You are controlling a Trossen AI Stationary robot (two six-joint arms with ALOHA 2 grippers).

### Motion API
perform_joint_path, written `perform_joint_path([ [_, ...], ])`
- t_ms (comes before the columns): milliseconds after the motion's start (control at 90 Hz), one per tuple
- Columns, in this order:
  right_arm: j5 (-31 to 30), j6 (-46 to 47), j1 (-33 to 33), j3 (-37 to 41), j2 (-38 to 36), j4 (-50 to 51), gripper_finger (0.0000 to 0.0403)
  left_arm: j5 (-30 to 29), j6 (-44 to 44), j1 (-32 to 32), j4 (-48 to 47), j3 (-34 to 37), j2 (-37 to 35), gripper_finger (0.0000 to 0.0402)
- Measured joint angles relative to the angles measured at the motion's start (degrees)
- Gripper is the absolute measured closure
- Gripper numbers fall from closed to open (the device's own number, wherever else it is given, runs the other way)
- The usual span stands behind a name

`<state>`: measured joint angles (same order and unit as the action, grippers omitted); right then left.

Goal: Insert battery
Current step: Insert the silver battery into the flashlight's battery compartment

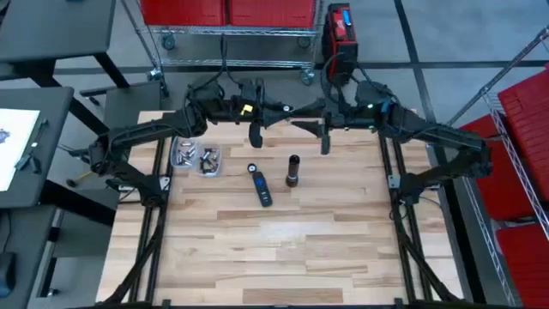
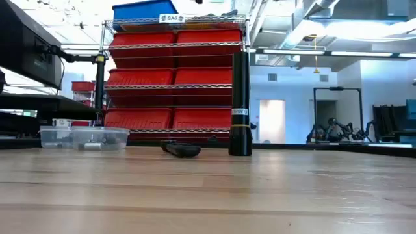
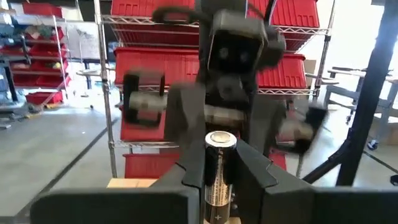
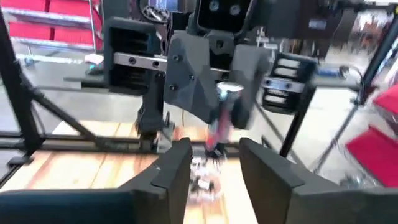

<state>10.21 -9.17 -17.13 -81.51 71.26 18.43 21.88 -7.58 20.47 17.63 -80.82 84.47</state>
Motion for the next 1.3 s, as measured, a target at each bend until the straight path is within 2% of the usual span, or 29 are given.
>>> perform_joint_path([
  [189, -0.36, 2.45, -2.28, -1.14, -3.37, 15.15, 0.0239, 1.02, 0.56, -1.21, -7.89, 0.02, 2.79, 0.0375],
  [378, -0.43, 5.03, -4.6, 0.22, -6.29, 24.83, 0.0229, 1.51, -5.31, -3.27, -6.07, 0.09, 9.74, 0.0375],
  [511, -0.46, 8.18, -4.95, 4.52, -9.62, 23.32, 0.0233, 1.96, -6.62, -5.31, -6.62, 0.15, 13.52, 0.0375],
  [756, -0.56, 14.85, -4.7, 12.5, -15.46, 20.11, 0.0237, 1.18, -5.11, -6.97, -5.21, 1.76, 13.94, 0.0375],
  [1022, -1.4, 19.18, -2.06, 16.39, -18.14, 14.31, 0.0237, 1.01, -12.27, -5.03, 14.72, 12.97, 12.52, 0.0375],
  [1300, -1.72, 19.3, -1.5, 16.37, -17.47, 11.93, 0.0237, 1.07, -7.4, -5.08, 10.7, 13.4, 13.13, 0.0375],
])
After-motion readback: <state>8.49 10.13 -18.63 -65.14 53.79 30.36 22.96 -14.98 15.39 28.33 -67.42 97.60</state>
